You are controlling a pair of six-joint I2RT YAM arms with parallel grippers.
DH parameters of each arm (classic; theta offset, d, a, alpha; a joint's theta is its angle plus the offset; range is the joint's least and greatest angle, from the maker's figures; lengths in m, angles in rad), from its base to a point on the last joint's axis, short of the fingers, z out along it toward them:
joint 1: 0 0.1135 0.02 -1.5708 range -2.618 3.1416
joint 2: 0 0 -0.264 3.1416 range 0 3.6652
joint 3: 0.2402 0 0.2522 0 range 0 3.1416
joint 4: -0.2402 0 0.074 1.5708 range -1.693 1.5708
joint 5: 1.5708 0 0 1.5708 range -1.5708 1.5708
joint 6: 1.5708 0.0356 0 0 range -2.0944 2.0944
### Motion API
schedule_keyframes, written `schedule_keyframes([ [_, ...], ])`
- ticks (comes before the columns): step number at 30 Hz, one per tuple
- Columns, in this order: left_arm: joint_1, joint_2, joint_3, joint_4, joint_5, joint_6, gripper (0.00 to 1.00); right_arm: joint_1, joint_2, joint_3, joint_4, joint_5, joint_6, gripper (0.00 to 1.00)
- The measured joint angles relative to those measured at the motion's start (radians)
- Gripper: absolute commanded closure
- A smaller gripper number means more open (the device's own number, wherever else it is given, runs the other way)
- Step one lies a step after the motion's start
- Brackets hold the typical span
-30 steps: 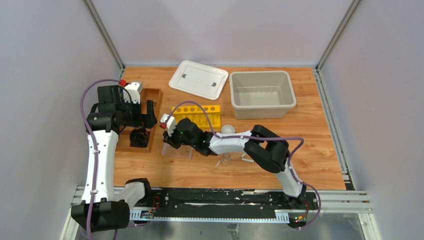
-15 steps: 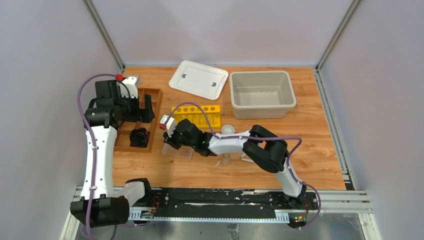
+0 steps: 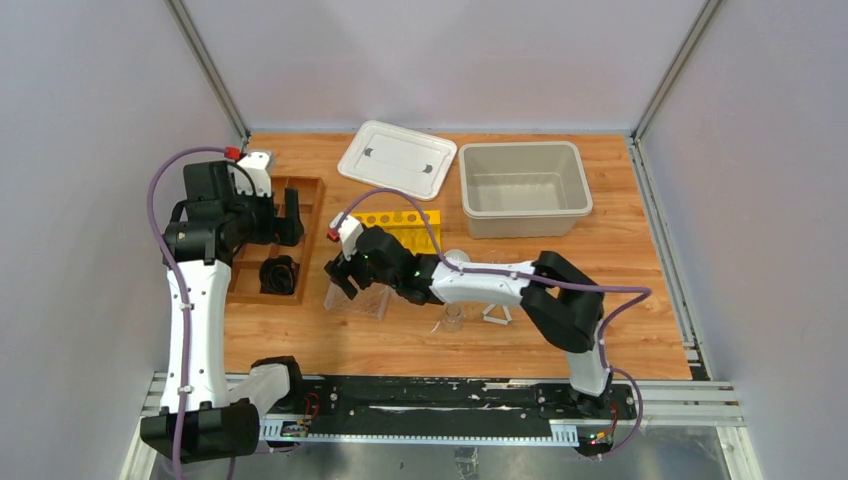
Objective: Organize the chemistry lab equipment
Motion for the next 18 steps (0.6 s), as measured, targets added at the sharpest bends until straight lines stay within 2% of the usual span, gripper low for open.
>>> schedule_keyframes([
  [3,0.0,-0.018,0.0,0.0,0.001,0.01,0.0,-0.004,-0.098,0.0,-0.072,0.063,0.061,0.07],
  [5,0.0,-0.037,-0.007,0.0,0.002,0.015,0.0,-0.009,-0.159,0.0,-0.117,0.093,0.101,0.15],
  [8,0.001,-0.062,-0.031,0.0,0.004,0.024,0.0,-0.025,-0.221,0.0,-0.192,0.128,0.164,0.36],
  [10,0.001,-0.071,-0.05,0.0,0.005,0.031,0.0,-0.035,-0.234,-0.003,-0.247,0.149,0.201,0.45],
  [18,0.002,-0.077,-0.079,-0.005,-0.001,0.071,0.0,-0.049,-0.226,-0.101,-0.414,0.204,0.308,0.61],
])
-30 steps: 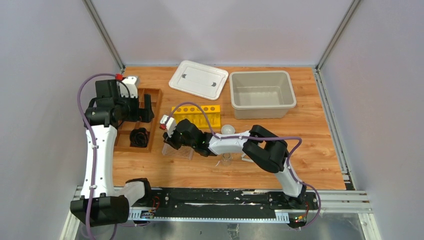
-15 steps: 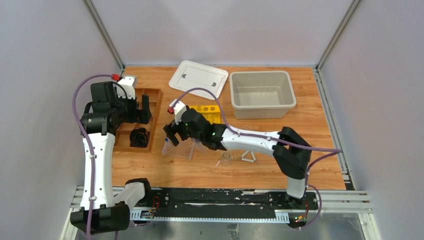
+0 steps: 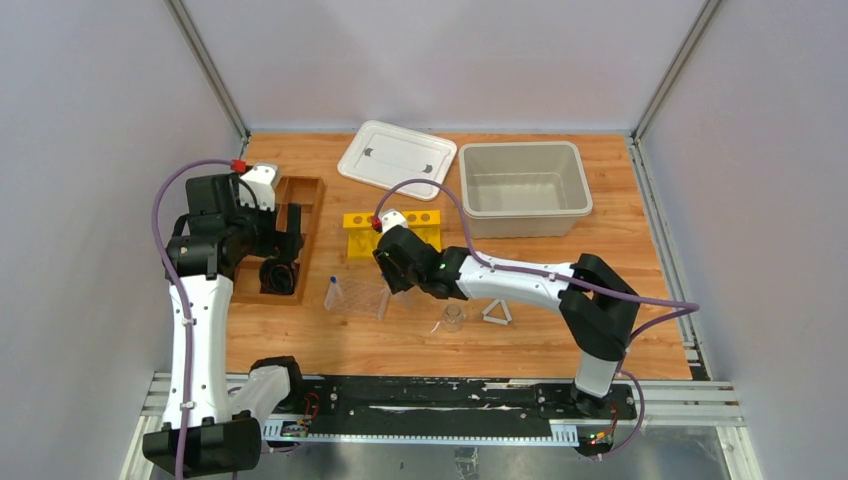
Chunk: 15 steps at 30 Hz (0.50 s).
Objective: Organize the chemistry lab equipment
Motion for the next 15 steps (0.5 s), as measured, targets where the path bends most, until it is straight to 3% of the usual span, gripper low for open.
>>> schedule_keyframes([
  [4,0.0,0.0,0.0,-0.007,-0.021,0.021,0.0,-0.007,0.031,-0.002,-0.023,-0.004,0.021,0.68],
  [10,0.0,0.002,0.026,-0.043,0.0,-0.016,0.0,-0.039,0.062,-0.005,-0.034,-0.013,0.027,0.69],
  [15,0.0,0.012,0.083,-0.048,0.04,-0.043,0.0,-0.061,0.083,-0.006,-0.034,-0.029,0.024,0.61],
])
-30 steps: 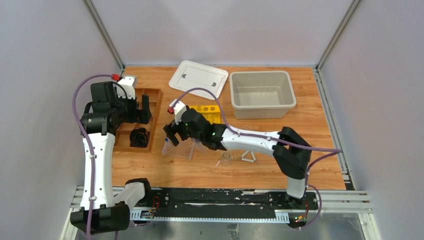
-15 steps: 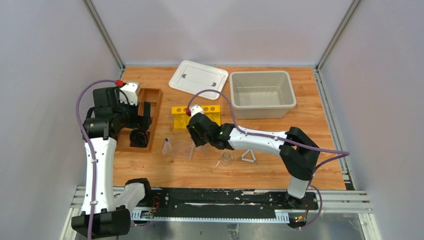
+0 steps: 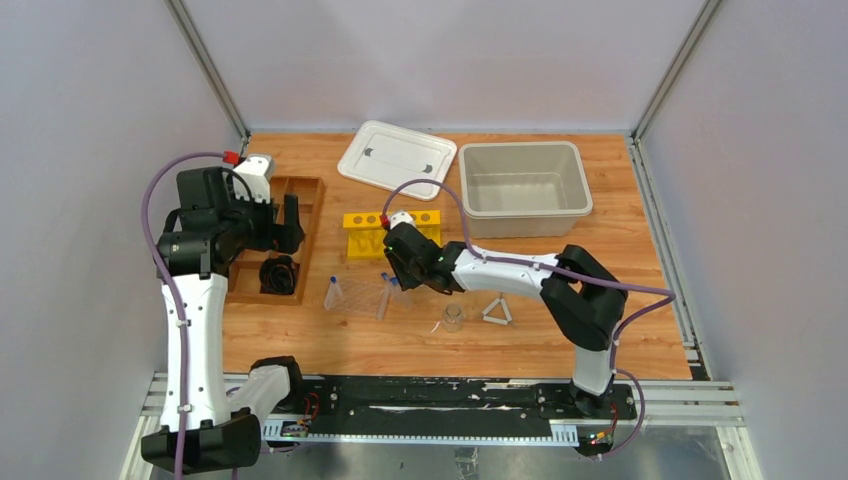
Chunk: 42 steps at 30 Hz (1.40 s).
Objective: Organize the chemistry lab equipment
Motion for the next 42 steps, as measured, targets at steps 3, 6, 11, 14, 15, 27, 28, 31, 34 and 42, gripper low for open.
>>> schedule_keyframes([
  [3,0.0,0.005,0.023,0.0,-0.005,0.016,0.0,-0.006,0.016,0.0,-0.001,-0.006,-0.005,0.58],
  [6,0.0,0.003,0.036,0.001,-0.026,0.039,0.0,-0.011,0.033,0.0,-0.007,-0.014,-0.006,0.58],
  [11,0.0,0.0,0.036,-0.002,-0.021,0.049,0.0,-0.011,0.069,0.0,-0.008,-0.031,-0.005,0.6],
  [14,0.0,-0.003,0.035,-0.002,-0.006,0.054,0.0,-0.011,0.095,0.002,-0.005,-0.035,-0.003,0.62],
  [15,0.0,-0.005,0.035,-0.002,0.0,0.06,0.0,-0.011,0.095,0.003,-0.001,-0.039,-0.002,0.62],
  [27,0.0,-0.045,0.007,-0.009,0.017,0.113,0.0,-0.025,0.095,0.0,0.008,-0.041,0.004,0.97],
  [28,0.0,-0.046,0.007,-0.009,0.021,0.116,0.0,-0.026,0.089,-0.006,0.007,-0.042,0.005,0.99],
  [31,0.0,-0.046,0.007,-0.011,0.039,0.119,0.0,-0.026,0.043,-0.024,-0.016,-0.045,0.003,1.0],
  [34,0.0,-0.05,0.005,-0.013,0.076,0.119,0.0,-0.024,-0.045,-0.028,-0.034,-0.053,0.003,1.0],
  [42,0.0,-0.103,-0.068,-0.03,0.212,0.119,0.0,0.038,-0.261,0.014,0.028,-0.068,0.02,1.0],
])
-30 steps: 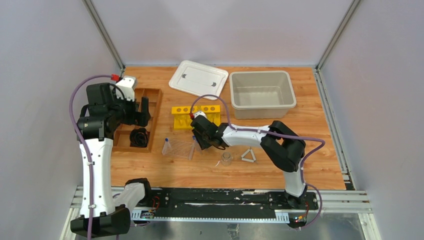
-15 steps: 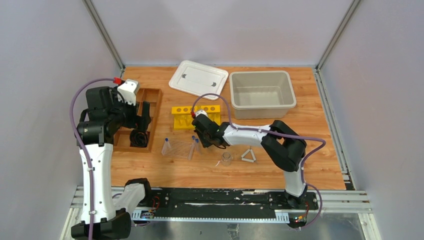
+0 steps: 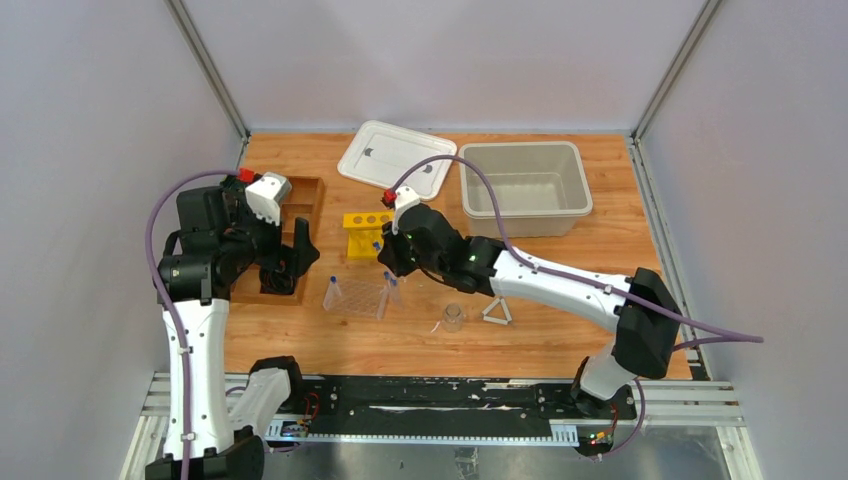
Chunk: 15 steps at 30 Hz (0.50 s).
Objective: Organize the chemistry lab equipment
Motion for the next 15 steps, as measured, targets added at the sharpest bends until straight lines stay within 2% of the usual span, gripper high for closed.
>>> schedule_keyframes([
  [5,0.0,-0.016,0.0,0.0,0.073,-0.015,0.01,0.017,-0.02,0.029,0.074,-0.027,0.024,1.0],
  [15,0.0,-0.034,-0.027,-0.001,0.187,-0.022,0.13,0.029,-0.019,0.082,0.229,-0.04,0.031,1.0],
])
